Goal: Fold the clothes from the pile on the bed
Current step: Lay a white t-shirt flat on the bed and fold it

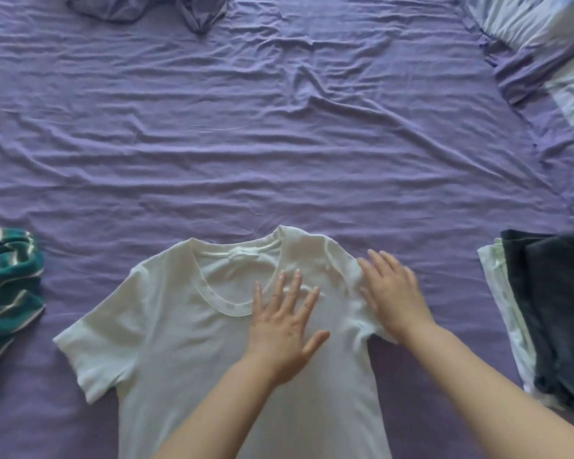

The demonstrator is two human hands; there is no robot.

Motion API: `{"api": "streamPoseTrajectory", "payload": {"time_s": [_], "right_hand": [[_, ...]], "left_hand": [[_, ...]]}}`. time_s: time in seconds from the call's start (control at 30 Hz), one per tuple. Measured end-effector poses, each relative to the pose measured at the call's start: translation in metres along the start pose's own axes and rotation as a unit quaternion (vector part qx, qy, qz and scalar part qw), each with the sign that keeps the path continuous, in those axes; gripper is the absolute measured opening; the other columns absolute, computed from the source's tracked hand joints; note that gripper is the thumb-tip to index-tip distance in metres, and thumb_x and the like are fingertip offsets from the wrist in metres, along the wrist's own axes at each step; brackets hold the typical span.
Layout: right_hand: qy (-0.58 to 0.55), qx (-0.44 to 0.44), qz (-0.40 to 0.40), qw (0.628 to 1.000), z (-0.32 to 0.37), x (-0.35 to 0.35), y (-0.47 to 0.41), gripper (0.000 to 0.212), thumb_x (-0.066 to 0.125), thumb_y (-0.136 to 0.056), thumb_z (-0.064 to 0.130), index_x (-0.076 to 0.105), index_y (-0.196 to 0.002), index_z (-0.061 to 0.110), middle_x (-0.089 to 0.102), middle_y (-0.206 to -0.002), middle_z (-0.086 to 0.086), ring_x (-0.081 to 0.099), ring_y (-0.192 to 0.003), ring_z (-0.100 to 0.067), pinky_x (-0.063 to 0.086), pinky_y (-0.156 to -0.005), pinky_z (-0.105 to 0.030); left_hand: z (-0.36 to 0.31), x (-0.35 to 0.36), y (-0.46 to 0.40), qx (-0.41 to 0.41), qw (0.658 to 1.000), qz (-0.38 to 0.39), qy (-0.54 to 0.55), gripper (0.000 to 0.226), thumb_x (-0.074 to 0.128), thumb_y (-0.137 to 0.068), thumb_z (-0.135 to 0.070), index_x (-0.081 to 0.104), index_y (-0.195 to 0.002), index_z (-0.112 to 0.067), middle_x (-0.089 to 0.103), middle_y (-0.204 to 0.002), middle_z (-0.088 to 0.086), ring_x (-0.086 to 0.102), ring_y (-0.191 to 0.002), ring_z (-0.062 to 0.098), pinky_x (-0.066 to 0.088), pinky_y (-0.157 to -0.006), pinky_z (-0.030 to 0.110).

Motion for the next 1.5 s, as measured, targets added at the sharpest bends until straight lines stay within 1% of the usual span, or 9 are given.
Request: {"api": "streamPoseTrajectory", "payload": {"time_s": [0.13, 0.23, 0.47, 0.6, 0.83, 1.0, 1.17, 1.33, 1.5], "right_hand": [[0.002, 0.017, 0.014, 1.0, -0.033, 0.004, 0.0, 0.031, 0.057, -0.089, 0.029, 0.056, -0.113, 0.009, 0.048, -0.133, -0.009, 0.033, -0.135, -0.023, 0.023, -0.107, -0.038], [-0.005, 0.02, -0.016, 1.0, -0.048, -0.008, 0.002, 0.014, 0.053, -0.091, 0.025, 0.056, -0.092, 0.011, 0.061, -0.096, -0.006, 0.056, -0.1, -0.028, 0.031, -0.081, -0.036], [-0.144, 0.07, 0.016, 0.987, -0.062, -0.007, 0.01, 0.039, 0.053, -0.091, 0.04, 0.047, -0.122, 0.016, 0.063, -0.108, -0.005, 0.055, -0.105, -0.028, 0.036, -0.081, -0.035], [-0.247, 0.078, 0.002, 0.966, -0.059, -0.005, 0.022, 0.038, 0.054, -0.088, 0.018, 0.046, -0.125, 0.015, 0.057, -0.115, -0.004, 0.052, -0.107, -0.025, 0.039, -0.081, -0.035], [-0.358, 0.058, -0.026, 0.931, -0.018, -0.029, 0.014, 0.034, 0.057, -0.083, 0.011, 0.05, -0.116, 0.017, 0.05, -0.09, 0.004, 0.049, -0.06, -0.007, 0.042, -0.062, -0.026], [-0.572, 0.092, 0.137, 0.803, 0.035, -0.021, 0.014, 0.026, 0.055, -0.092, 0.019, 0.05, -0.117, 0.02, 0.06, -0.096, -0.003, 0.066, -0.073, -0.012, 0.054, -0.056, -0.026], [-0.315, 0.048, 0.043, 0.947, 0.019, -0.014, 0.028, 0.027, 0.046, -0.093, 0.007, 0.064, -0.112, 0.012, 0.066, -0.11, -0.003, 0.06, -0.104, -0.02, 0.046, -0.088, -0.032], [-0.208, -0.034, 0.109, 0.972, 0.044, 0.018, 0.046, 0.026, 0.055, -0.09, 0.02, 0.06, -0.115, 0.02, 0.057, -0.111, 0.003, 0.055, -0.102, -0.016, 0.042, -0.077, -0.028], [-0.233, -0.032, 0.012, 0.972, 0.059, 0.018, 0.054, 0.021, 0.056, -0.091, 0.026, 0.064, -0.106, 0.014, 0.056, -0.114, 0.002, 0.057, -0.101, -0.021, 0.047, -0.078, -0.034]], "left_hand": [[-0.049, 0.011, -0.007, 0.041, 0.999, 0.013, -0.003, 0.066, -0.004, -0.087, -0.063, -0.012, -0.147, -0.038, -0.035, -0.147, -0.004, -0.044, -0.129, 0.025, -0.026, -0.106, 0.056], [-0.06, 0.019, -0.017, 0.004, 1.0, 0.028, -0.011, 0.064, -0.002, -0.088, -0.064, -0.018, -0.145, -0.037, -0.035, -0.146, -0.004, -0.042, -0.131, 0.025, -0.026, -0.106, 0.056], [-0.066, 0.02, -0.035, -0.051, 0.998, 0.023, 0.001, 0.073, -0.005, -0.078, -0.076, -0.027, -0.137, -0.04, -0.043, -0.141, -0.006, -0.048, -0.127, 0.02, -0.034, -0.101, 0.053], [-0.067, 0.022, -0.041, -0.038, 0.997, 0.064, -0.028, 0.084, 0.016, -0.081, -0.079, -0.024, -0.142, -0.037, -0.043, -0.141, -0.001, -0.044, -0.128, 0.022, -0.029, -0.102, 0.057], [-0.042, 0.004, -0.014, -0.1, 0.994, 0.009, 0.052, 0.069, 0.022, -0.094, -0.061, -0.012, -0.148, -0.035, -0.019, -0.157, -0.003, -0.023, -0.143, 0.018, -0.013, -0.114, 0.045], [-0.003, 0.004, 0.023, -0.161, 0.985, 0.041, 0.044, 0.061, 0.019, -0.097, -0.054, -0.007, -0.149, -0.034, -0.018, -0.158, -0.001, -0.02, -0.144, 0.02, -0.009, -0.115, 0.048], [0.017, 0.015, 0.05, -0.158, 0.983, 0.088, 0.028, 0.059, 0.019, -0.098, -0.052, -0.004, -0.149, -0.035, -0.022, -0.157, -0.001, -0.025, -0.142, 0.024, -0.011, -0.114, 0.052], [0.022, 0.023, 0.055, -0.14, 0.985, 0.094, 0.021, 0.06, 0.02, -0.098, -0.052, -0.009, -0.148, -0.036, -0.026, -0.155, 0.0, -0.029, -0.14, 0.025, -0.012, -0.113, 0.055], [0.031, 0.026, 0.064, -0.129, 0.988, 0.086, 0.017, 0.06, 0.02, -0.097, -0.054, -0.007, -0.148, -0.037, -0.026, -0.155, 0.003, -0.029, -0.14, 0.026, -0.011, -0.113, 0.056]]}}
Point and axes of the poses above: each hand's wrist, its own y-axis away from the middle knuckle, its own x-axis out of the palm, z = x × y, the point moved 5 cm from there along -y, towards the middle knuckle
